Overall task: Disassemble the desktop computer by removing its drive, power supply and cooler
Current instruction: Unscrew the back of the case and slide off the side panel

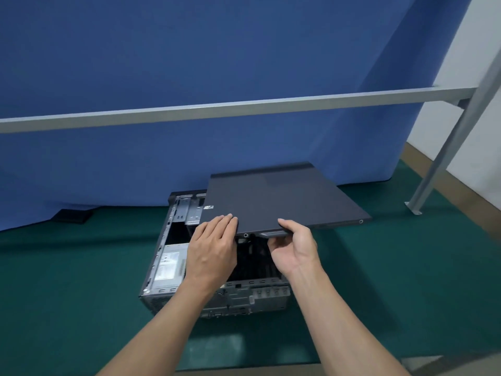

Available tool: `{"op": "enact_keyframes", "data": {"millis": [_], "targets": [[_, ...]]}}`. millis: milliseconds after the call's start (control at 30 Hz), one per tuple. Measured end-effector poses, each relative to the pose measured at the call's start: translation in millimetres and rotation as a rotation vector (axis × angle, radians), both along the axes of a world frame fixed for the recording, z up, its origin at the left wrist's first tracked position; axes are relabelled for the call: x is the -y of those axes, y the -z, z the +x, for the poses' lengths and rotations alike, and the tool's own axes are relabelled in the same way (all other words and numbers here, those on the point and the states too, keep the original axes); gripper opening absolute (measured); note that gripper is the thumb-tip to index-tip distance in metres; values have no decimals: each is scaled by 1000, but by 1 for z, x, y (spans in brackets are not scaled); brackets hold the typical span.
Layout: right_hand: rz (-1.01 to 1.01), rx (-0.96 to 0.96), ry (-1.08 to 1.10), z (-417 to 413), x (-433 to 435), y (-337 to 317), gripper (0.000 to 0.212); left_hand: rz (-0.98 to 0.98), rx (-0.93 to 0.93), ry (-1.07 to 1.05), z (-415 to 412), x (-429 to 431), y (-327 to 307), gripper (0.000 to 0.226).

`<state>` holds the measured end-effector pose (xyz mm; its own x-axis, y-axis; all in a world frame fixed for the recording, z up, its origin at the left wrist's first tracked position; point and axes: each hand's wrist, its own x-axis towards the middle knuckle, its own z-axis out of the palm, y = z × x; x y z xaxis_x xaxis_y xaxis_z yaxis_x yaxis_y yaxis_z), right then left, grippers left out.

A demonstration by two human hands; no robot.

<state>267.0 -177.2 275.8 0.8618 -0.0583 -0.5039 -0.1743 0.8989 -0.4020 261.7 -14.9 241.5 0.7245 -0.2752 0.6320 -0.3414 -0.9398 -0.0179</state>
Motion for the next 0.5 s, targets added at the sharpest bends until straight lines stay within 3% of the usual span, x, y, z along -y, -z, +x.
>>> {"op": "enact_keyframes", "data": {"millis": [267, 367, 500], "targets": [[16, -11, 35, 12, 143, 26, 17, 26, -181, 92, 21, 139, 15, 37], [24, -49, 54, 12, 189, 43, 15, 42, -299, 154, 27, 183, 25, 48], [51, -136, 120, 8, 238, 70, 19, 5, -422, 227, 31, 228, 47, 36]]}}
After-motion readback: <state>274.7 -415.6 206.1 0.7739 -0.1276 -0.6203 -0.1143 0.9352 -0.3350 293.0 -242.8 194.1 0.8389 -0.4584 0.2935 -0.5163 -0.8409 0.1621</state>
